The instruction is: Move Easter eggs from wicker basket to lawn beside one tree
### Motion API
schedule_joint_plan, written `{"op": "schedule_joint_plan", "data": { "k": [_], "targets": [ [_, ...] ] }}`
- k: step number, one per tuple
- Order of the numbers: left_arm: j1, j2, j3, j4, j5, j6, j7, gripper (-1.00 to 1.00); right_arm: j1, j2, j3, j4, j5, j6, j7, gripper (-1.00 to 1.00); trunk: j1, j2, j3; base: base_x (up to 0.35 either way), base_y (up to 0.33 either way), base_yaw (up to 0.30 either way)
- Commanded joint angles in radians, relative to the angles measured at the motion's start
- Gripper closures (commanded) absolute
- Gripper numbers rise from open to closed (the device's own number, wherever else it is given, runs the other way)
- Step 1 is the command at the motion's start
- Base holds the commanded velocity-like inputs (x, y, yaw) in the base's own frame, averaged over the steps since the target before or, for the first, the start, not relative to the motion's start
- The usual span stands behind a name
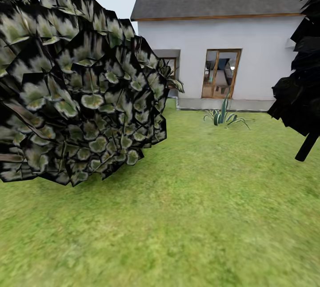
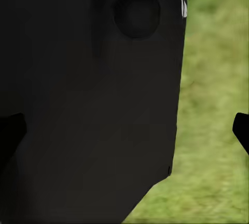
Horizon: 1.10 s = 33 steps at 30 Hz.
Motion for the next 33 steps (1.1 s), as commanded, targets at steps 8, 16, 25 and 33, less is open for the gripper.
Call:
{"op": "schedule_joint_plan", "data": {
  "k": [8, 16, 25, 33],
  "targets": [
    [0.004, -0.009, 0.045, -0.045, 0.045, 0.045, 0.008, -1.00, -0.046, 0.031, 0.046, -0.046, -0.028, 0.045, -0.001, -1.00, 0.000, 0.000, 0.000, 0.009, 0.010, 0.000],
    [0.004, -0.009, 0.082, -0.090, 0.061, 0.090, 0.008, -1.00, -0.092, 0.031, 0.077, -0.091, -0.028, 0.090, -0.001, -1.00, 0.000, 0.000, 0.000, 0.008, 0.009, 0.000],
    [0.004, -0.009, 0.082, -0.140, 0.061, 0.091, 0.008, -1.00, -0.111, 0.031, 0.077, -0.142, -0.028, 0.140, -0.001, -1.00, 0.000, 0.000, 0.000, 0.008, 0.009, 0.000],
    [0.011, 0.020, 0.049, -0.134, 0.027, 0.057, 0.003, -1.00, -0.077, 0.022, 0.043, -0.141, 0.004, 0.117, -0.001, -1.00, 0.000, 0.000, 0.000, 0.005, 0.005, 0.092]
  ]
}}
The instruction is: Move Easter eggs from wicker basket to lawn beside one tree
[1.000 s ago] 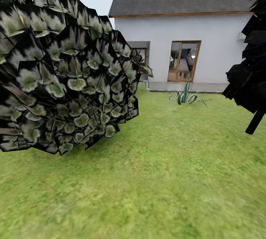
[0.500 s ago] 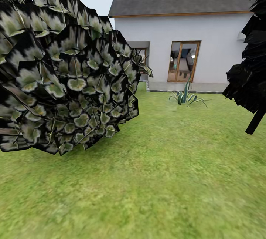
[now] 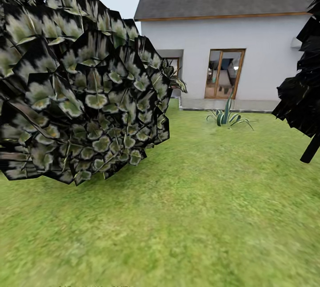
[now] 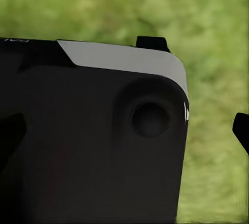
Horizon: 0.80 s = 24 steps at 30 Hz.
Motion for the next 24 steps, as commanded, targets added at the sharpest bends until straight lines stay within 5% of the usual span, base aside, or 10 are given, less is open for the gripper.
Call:
{"op": "schedule_joint_plan", "data": {
  "k": [1, 7, 8, 21, 24],
  "targets": [
    [0.001, 0.002, -0.002, 0.002, -0.003, 0.000, 0.000, -1.00, 0.006, -0.001, -0.002, 0.004, 0.003, 0.001, 0.000, -1.00, 0.000, 0.000, -0.001, 0.001, 0.001, 0.225],
    [0.000, 0.008, -0.035, 0.035, -0.020, -0.034, -0.001, -1.00, 0.033, -0.002, -0.035, 0.038, 0.008, -0.033, 0.000, -1.00, 0.000, 0.000, -0.001, 0.001, 0.001, 0.257],
    [0.000, 0.009, -0.047, 0.103, -0.021, -0.071, -0.001, -1.00, 0.033, -0.002, -0.036, 0.058, 0.009, -0.139, -0.001, -1.00, 0.000, 0.000, -0.001, 0.000, 0.000, 0.277],
    [-0.010, 0.014, -0.047, 0.107, -0.020, -0.076, -0.001, -1.00, 0.030, -0.002, -0.037, 0.017, 0.014, -0.143, -0.001, -1.00, 0.000, 0.000, -0.001, 0.000, 0.000, 0.284],
    [-0.022, 0.018, -0.020, 0.107, -0.007, -0.089, -0.001, -1.00, 0.029, -0.002, -0.036, -0.019, 0.030, -0.142, -0.001, -1.00, 0.000, 0.000, -0.001, 0.000, 0.000, 0.288]
  ]
}}
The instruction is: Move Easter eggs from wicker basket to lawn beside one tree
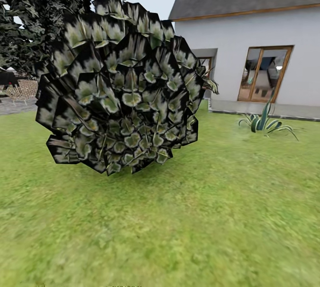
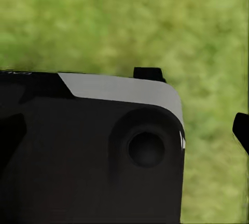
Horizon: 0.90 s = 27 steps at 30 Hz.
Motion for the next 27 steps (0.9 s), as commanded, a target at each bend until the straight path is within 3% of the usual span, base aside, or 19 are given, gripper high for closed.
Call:
{"op": "schedule_joint_plan", "data": {
  "k": [1, 5, 8, 12, 14, 18, 19, 23, 27],
  "targets": [
    [-0.006, 0.002, 0.013, 0.001, 0.009, -0.010, 0.000, -1.00, -0.001, 0.000, 0.000, -0.013, 0.010, -0.001, 0.000, -1.00, 0.000, -0.001, -0.001, 0.000, 0.000, 0.288],
    [-0.044, 0.015, 0.060, 0.001, 0.044, -0.035, -0.004, -1.00, -0.032, 0.003, -0.001, -0.101, 0.035, 0.011, 0.000, -1.00, 0.000, -0.001, -0.001, 0.000, 0.000, 0.289],
    [-0.102, 0.025, 0.099, 0.001, 0.081, -0.043, -0.013, -1.00, -0.100, 0.013, -0.003, -0.179, 0.041, 0.067, -0.001, -1.00, 0.000, -0.001, -0.001, 0.000, 0.000, 0.289],
    [-0.212, 0.032, 0.144, 0.002, 0.141, -0.030, -0.019, -1.00, -0.211, 0.028, -0.004, -0.238, 0.043, 0.202, -0.003, -1.00, 0.000, -0.001, -0.002, 0.000, 0.000, 0.289],
    [-0.306, 0.034, 0.170, 0.002, 0.194, 0.025, -0.021, -1.00, -0.286, 0.045, -0.004, -0.268, 0.043, 0.297, -0.004, -1.00, 0.000, -0.001, -0.003, 0.000, 0.000, 0.286],
    [-0.414, 0.029, 0.187, -0.003, 0.237, 0.089, -0.022, -1.00, -0.367, 0.078, -0.004, -0.311, 0.047, 0.386, -0.003, -1.00, 0.000, -0.001, -0.005, 0.000, 0.000, 0.273],
    [-0.457, 0.025, 0.192, -0.021, 0.248, 0.107, -0.021, -1.00, -0.396, 0.093, -0.003, -0.334, 0.050, 0.414, -0.003, -1.00, 0.000, -0.001, -0.006, 0.000, 0.000, 0.260],
    [-0.499, 0.010, 0.195, -0.136, 0.258, 0.137, -0.013, -1.00, -0.437, 0.117, -0.001, -0.407, 0.053, 0.447, -0.003, -1.00, 0.000, -0.001, -0.009, 0.000, 0.000, 0.255],
    [-0.432, -0.014, 0.198, -0.448, 0.263, 0.265, 0.004, -1.00, -0.456, 0.130, 0.019, -0.514, 0.056, 0.482, -0.003, -1.00, 0.000, -0.001, -0.013, 0.000, 0.000, 0.250]
  ]
}}
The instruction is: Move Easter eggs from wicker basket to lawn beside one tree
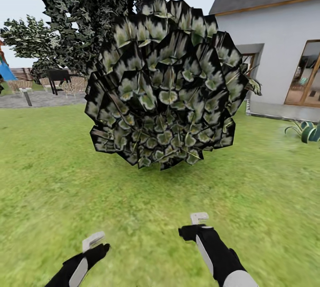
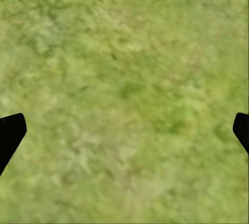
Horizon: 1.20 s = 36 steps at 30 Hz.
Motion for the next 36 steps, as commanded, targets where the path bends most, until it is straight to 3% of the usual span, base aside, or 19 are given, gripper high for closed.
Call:
{"op": "schedule_joint_plan", "data": {
  "k": [1, 2, 4, 7, 8, 9, 14, 22, 27, 32, 36],
  "targets": [
    [0.032, -0.003, 0.003, -0.096, 0.010, 0.048, 0.006, -1.00, -0.002, 0.001, 0.013, -0.025, 0.008, 0.019, 0.000, -1.00, 0.000, -0.001, -0.002, 0.000, 0.000, 0.249],
    [0.102, -0.009, 0.004, -0.291, 0.012, 0.130, 0.023, -1.00, -0.005, 0.002, 0.041, -0.070, 0.009, 0.052, 0.000, -1.00, 0.000, -0.001, -0.003, 0.000, 0.000, 0.249],
    [0.165, -0.015, 0.005, -0.463, 0.014, 0.200, 0.047, -1.00, -0.007, 0.001, 0.072, -0.114, 0.008, 0.090, 0.000, -1.00, 0.000, -0.001, -0.005, 0.000, 0.000, 0.248],
    [0.226, -0.043, 0.006, -0.621, 0.015, 0.265, 0.085, -1.00, -0.007, -0.002, 0.107, -0.183, 0.008, 0.142, 0.000, -1.00, 0.000, -0.001, -0.008, 0.000, 0.000, 0.248],
    [0.250, -0.064, 0.006, -0.679, 0.015, 0.289, 0.104, -1.00, -0.006, -0.003, 0.124, -0.233, 0.008, 0.170, 0.001, -1.00, 0.000, -0.001, -0.008, 0.000, 0.000, 0.248],
    [0.259, -0.072, 0.005, -0.696, 0.015, 0.298, 0.110, -1.00, -0.005, -0.004, 0.129, -0.257, 0.008, 0.183, 0.001, -1.00, 0.000, -0.001, -0.009, 0.000, 0.000, 0.248],
    [0.284, -0.099, -0.001, -0.715, 0.017, 0.323, 0.123, -1.00, -0.001, -0.005, 0.146, -0.379, 0.008, 0.263, 0.002, -1.00, 0.000, -0.001, -0.014, 0.000, 0.000, 0.248],
    [0.291, -0.114, -0.004, -0.710, 0.019, 0.307, 0.126, -1.00, -0.004, -0.004, 0.154, -0.486, 0.008, 0.346, 0.004, -1.00, 0.000, -0.001, -0.021, 0.000, 0.000, 0.248],
    [0.290, -0.116, -0.006, -0.675, 0.018, 0.238, 0.124, -1.00, -0.005, -0.006, 0.180, -0.522, 0.007, 0.358, 0.006, -1.00, 0.000, -0.001, -0.025, 0.000, 0.000, 0.251],
    [0.290, -0.116, -0.005, -0.661, 0.018, 0.215, 0.124, -1.00, -0.001, -0.008, 0.223, -0.546, 0.006, 0.361, 0.007, -1.00, 0.000, -0.001, -0.029, 0.000, 0.000, 0.253],
    [0.290, -0.117, -0.006, -0.658, 0.018, 0.207, 0.124, -1.00, 0.002, -0.008, 0.232, -0.571, 0.006, 0.362, 0.007, -1.00, 0.000, -0.001, -0.032, 0.000, 0.000, 0.253]
  ]
}}
